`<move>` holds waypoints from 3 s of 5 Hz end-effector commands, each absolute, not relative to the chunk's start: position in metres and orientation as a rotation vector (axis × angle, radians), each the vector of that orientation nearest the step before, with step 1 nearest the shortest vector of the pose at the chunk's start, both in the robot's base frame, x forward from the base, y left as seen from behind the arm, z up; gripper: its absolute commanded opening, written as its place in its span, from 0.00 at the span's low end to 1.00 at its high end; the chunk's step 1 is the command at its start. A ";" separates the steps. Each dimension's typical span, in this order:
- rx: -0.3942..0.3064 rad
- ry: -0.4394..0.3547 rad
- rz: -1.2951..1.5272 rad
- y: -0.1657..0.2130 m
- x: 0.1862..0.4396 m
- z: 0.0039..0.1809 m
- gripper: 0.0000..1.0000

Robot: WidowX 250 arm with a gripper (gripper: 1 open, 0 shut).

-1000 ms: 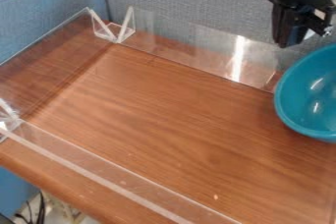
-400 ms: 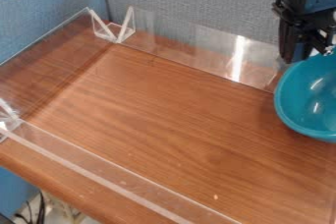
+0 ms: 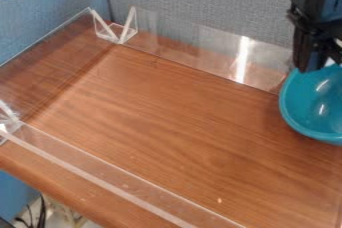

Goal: Put the mushroom in the blue bowl

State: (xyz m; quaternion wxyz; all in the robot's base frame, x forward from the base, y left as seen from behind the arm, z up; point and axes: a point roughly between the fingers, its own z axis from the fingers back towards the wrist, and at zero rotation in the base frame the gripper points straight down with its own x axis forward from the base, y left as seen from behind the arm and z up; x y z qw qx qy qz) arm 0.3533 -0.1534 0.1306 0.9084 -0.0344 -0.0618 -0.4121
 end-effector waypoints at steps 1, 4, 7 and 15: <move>-0.063 -0.183 -0.828 -0.161 0.360 0.141 0.00; -0.070 -0.142 -0.770 -0.161 0.364 0.120 0.00; -0.081 -0.098 -0.777 -0.175 0.359 0.107 0.00; -0.093 -0.037 -0.648 -0.175 0.347 0.119 0.00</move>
